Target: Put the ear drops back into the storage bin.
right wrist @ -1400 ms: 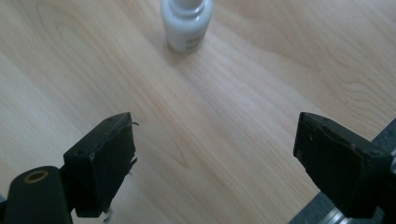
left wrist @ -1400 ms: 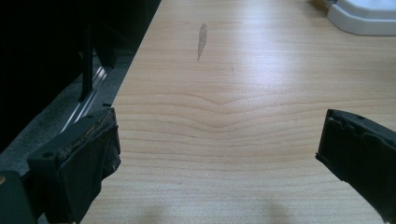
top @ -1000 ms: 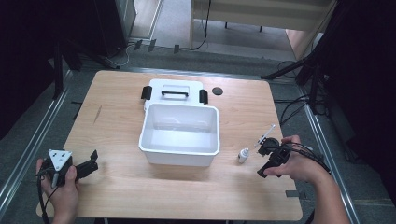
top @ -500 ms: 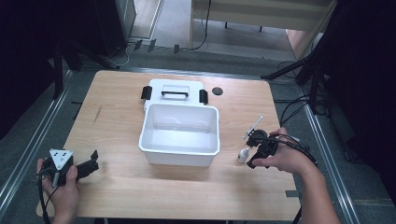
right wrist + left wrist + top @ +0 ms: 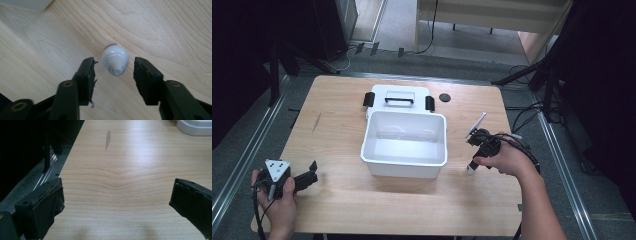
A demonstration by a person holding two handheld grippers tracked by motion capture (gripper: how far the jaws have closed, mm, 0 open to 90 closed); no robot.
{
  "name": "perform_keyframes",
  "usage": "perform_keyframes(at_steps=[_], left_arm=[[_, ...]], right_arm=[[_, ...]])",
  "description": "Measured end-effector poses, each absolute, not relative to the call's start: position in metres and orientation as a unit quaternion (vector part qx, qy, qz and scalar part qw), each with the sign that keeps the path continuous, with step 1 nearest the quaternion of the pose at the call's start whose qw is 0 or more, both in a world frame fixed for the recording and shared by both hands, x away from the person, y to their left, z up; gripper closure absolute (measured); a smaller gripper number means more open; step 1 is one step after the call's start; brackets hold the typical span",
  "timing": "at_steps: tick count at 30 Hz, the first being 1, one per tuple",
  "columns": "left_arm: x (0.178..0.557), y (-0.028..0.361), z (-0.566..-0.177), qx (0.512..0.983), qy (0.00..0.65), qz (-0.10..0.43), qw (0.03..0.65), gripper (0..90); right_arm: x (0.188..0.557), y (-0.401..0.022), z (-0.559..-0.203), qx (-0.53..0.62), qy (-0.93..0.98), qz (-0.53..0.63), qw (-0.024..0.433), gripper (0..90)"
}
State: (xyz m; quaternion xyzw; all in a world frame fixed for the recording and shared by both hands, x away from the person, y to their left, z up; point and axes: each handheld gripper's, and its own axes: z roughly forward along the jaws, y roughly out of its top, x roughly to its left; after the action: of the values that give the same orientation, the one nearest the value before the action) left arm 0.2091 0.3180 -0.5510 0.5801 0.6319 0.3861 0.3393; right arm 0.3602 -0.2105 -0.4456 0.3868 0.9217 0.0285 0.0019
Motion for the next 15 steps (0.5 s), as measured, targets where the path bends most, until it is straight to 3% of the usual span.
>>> perform_keyframes(at_steps=[7, 10, 15], left_arm=[[0.2090, 0.3182, -0.5510, 0.580, 0.632, 0.385, 0.341, 0.0], [0.2091, 0.3181, -0.5510, 0.581, 0.631, 0.385, 0.340, 0.0], [0.2089, 0.3182, -0.5509, 0.580, 0.632, 0.385, 0.341, 0.0]], right_arm=[[0.3646, -0.2099, -0.4492, 0.398, 0.917, 0.020, -0.004, 64.7], [0.3648, -0.2087, -0.4498, 0.395, 0.918, 0.026, -0.005, 71.8], [0.3664, -0.2080, -0.4485, 0.397, 0.918, 0.027, -0.005, 72.2]])
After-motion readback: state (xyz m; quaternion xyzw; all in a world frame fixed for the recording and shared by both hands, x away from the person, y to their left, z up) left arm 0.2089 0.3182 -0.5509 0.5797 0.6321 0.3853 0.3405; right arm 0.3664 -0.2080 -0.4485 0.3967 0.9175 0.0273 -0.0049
